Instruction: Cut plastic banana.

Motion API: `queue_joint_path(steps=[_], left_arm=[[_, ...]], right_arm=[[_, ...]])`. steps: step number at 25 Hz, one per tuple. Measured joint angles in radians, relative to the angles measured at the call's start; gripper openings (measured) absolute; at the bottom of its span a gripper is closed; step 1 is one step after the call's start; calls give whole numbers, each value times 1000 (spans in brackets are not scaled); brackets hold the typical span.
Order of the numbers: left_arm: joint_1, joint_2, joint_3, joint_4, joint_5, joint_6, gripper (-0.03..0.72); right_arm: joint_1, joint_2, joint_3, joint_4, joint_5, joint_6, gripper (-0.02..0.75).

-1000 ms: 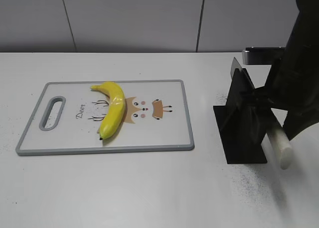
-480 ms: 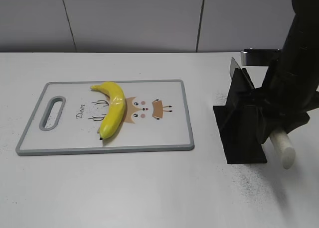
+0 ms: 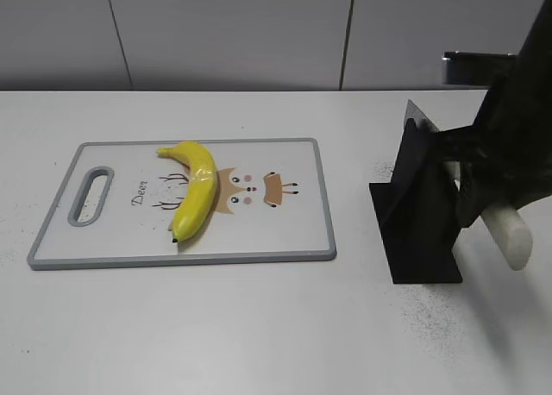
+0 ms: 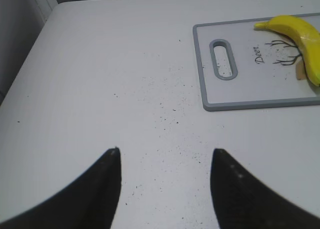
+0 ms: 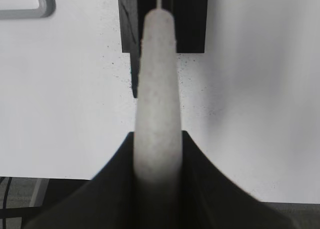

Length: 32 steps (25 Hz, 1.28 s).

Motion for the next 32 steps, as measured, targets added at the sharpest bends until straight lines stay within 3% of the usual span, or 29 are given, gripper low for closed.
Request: queue_joint_path(steps=[9,20,32], left_arm=[[0,0,0,0,0,2,534],[0,10,-10,-12,-15,5,534],[0,479,-140,-114,-246,144,534]], right_arm=[[0,-100,-29,-33,12,10,156],[0,-110,-209,-47,62,-79,156],[0,9,-442,-54,77,-428,156]])
